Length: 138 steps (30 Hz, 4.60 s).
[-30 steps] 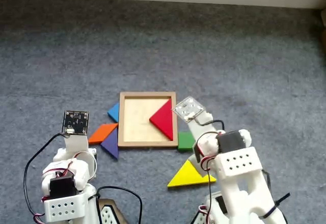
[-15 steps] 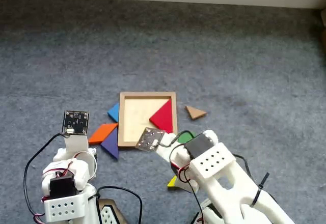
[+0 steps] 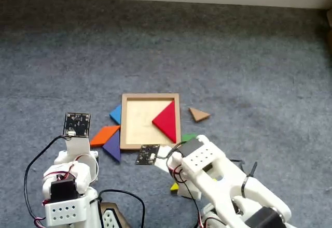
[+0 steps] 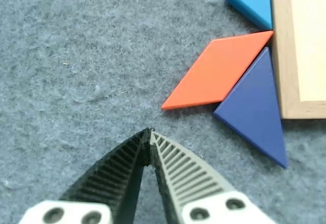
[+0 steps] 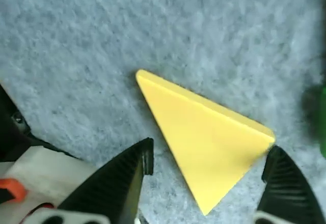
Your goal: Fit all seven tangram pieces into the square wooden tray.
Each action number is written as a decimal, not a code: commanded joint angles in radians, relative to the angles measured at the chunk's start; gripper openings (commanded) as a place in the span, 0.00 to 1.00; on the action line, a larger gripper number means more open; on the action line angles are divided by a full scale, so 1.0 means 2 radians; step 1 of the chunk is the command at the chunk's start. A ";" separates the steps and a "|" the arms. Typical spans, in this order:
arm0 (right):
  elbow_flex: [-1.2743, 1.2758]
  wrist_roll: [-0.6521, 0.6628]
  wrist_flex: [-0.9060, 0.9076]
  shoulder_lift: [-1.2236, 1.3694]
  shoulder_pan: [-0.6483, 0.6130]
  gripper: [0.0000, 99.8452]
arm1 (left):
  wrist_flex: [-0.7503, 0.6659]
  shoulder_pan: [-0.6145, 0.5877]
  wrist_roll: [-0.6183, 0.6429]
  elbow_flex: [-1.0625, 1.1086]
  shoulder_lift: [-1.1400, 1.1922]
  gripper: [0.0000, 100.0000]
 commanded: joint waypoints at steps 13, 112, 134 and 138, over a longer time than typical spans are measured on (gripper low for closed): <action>-0.006 0.007 -0.052 0.063 -0.007 0.32 | 0.002 -0.004 -0.005 0.010 -0.023 0.01; -0.146 -0.063 -0.083 0.100 -0.162 0.36 | 0.002 -0.004 -0.005 0.010 -0.023 0.01; -0.112 -0.087 -0.077 0.099 -0.178 0.36 | 0.002 -0.004 -0.005 0.010 -0.023 0.01; -0.112 -0.087 -0.079 0.099 -0.178 0.35 | 0.002 -0.004 -0.005 0.010 -0.023 0.01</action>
